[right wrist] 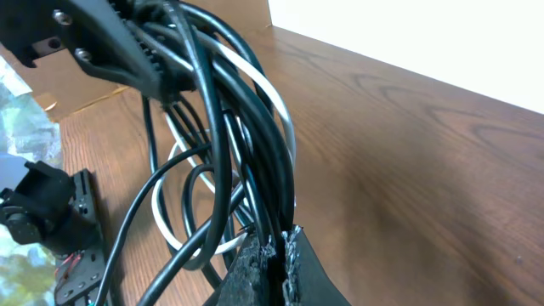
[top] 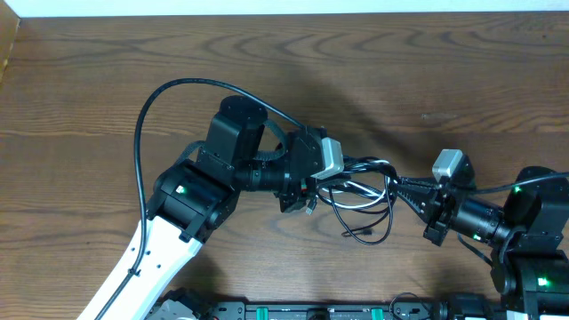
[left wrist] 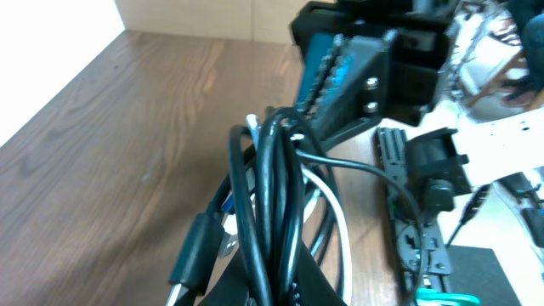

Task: Untangle cables

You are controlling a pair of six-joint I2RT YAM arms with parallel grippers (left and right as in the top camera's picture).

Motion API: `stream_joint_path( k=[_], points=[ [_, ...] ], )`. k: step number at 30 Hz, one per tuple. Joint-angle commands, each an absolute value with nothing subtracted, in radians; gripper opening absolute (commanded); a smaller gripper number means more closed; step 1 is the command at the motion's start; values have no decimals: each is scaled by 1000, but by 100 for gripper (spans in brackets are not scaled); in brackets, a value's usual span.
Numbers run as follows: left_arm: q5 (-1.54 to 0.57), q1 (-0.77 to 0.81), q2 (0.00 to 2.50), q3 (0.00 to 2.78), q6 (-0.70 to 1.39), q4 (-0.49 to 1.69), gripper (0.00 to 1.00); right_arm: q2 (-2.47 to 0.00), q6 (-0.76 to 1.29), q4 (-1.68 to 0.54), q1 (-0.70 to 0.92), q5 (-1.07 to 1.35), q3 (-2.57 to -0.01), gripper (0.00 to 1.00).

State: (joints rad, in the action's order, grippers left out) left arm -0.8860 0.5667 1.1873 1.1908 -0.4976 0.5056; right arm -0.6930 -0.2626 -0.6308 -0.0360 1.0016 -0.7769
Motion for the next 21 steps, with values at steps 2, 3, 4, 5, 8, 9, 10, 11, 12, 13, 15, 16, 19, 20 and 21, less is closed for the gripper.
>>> stream_joint_path(
  k=[2,3,4,5,8,9,10,11,12,13,15,16,19,20,21],
  points=[
    [-770,568,1182,1217,-485,499,8,-694,-271,-656,-38,1009,-791,1],
    [-741,568,1182,1217,-472,498,8,-694,-284,-667,-38,1009,-791,1],
    [-713,568,1182,1217,-462,498,7,-694,-298,-679,-38,1009,-791,1],
    [-683,568,1182,1217,-447,498,7,-694,-311,-692,-38,1010,-791,1],
    [-583,568,1182,1217,-402,499,7,-694,-336,-709,-38,1054,-791,1],
    [-543,568,1182,1217,-384,499,7,-694,-347,-708,-38,1084,-791,1],
    [-511,568,1182,1217,-373,499,8,-694,-359,-707,-38,1114,-791,1],
    [-474,568,1182,1217,-353,499,8,-694,-369,-707,-38,1137,-791,1],
    [-442,568,1182,1217,-336,499,7,-694,-372,-707,-38,1146,-791,1],
    [-415,568,1182,1217,-319,499,8,-694,-372,-709,-38,1148,-791,1],
    [-385,568,1182,1217,-299,499,7,-694,-372,-711,-38,1148,-791,1],
    [-373,568,1182,1217,-289,499,7,-694,-372,-711,-38,1148,-791,1],
    [-344,568,1182,1217,-262,499,7,-694,-372,-707,-38,1160,-791,1],
    [-338,568,1182,1217,-262,499,7,-694,-372,-707,-38,1166,-791,1],
    [-335,568,1182,1217,-259,499,8,-694,-372,-707,-38,1168,-791,1]
  ],
)
